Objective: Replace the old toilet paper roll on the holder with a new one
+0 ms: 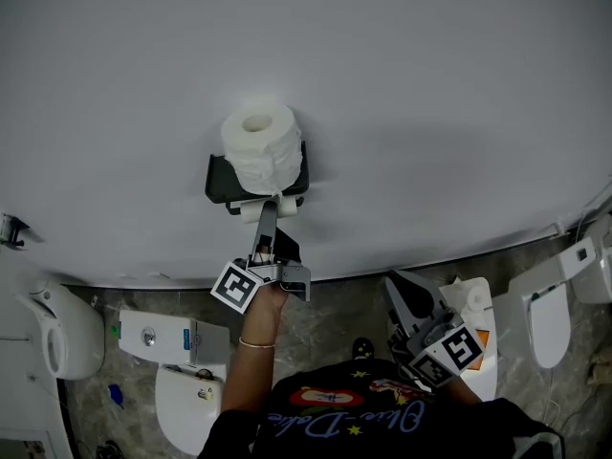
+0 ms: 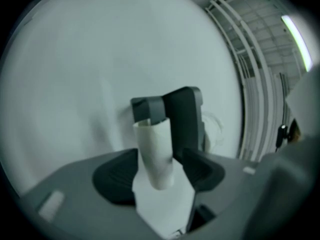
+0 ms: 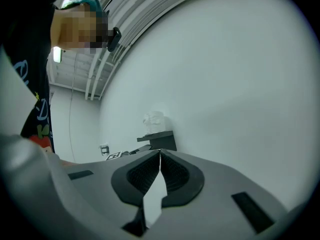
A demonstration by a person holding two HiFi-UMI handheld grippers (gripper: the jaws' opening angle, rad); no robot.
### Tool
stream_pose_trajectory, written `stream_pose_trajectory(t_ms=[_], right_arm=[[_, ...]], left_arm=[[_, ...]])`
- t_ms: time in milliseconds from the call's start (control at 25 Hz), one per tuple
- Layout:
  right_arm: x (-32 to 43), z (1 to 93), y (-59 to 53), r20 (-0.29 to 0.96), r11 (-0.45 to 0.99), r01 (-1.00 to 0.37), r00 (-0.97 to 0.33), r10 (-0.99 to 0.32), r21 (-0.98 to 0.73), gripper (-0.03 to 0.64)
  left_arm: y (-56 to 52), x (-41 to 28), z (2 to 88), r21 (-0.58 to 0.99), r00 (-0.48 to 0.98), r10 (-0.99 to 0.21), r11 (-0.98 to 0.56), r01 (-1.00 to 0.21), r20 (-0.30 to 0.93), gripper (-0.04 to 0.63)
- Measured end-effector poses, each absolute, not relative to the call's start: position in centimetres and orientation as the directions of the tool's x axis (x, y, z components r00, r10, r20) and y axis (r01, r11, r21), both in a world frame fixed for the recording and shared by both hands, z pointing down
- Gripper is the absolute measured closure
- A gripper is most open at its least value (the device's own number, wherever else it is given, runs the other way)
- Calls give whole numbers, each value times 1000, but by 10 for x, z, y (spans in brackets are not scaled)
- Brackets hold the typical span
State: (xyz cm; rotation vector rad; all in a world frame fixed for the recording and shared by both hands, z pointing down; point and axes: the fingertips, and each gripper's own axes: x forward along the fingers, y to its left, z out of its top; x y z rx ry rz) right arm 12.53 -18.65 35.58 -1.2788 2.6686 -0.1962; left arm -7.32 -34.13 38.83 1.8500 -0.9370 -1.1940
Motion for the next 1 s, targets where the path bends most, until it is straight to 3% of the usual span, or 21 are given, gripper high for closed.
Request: stream_pose_trajectory(t_ms=[80, 160, 480, 760, 880, 1000], right_arm=[[126, 358, -187, -93, 611, -763, -607, -790, -210, 601], [126, 359, -188, -85, 600, -771, -597, -798, -213, 601], [140, 364, -187, -83, 540, -804, -538, -839, -249, 601], [165, 369, -178, -71, 476, -838, -476, -877, -267, 601], [173, 370, -179, -68, 458, -846, -458, -886, -274, 601], [176, 370, -183, -67, 450, -852, -449, -891, -267, 601]], left_arm=[[-345, -75, 386, 864, 295, -861, -474, -170, -414, 333], [-347, -75, 384, 857, 308, -855, -483, -180, -417, 416], [-348, -42, 380, 837, 400, -809, -524, -156, -431, 422], [-344, 30, 387, 870, 473, -769, -493, -9, -430, 422], [-327, 50, 386, 846, 560, -731, -524, -96, -389, 422], [-307, 54, 390, 736, 662, -697, -597, -320, -277, 420]])
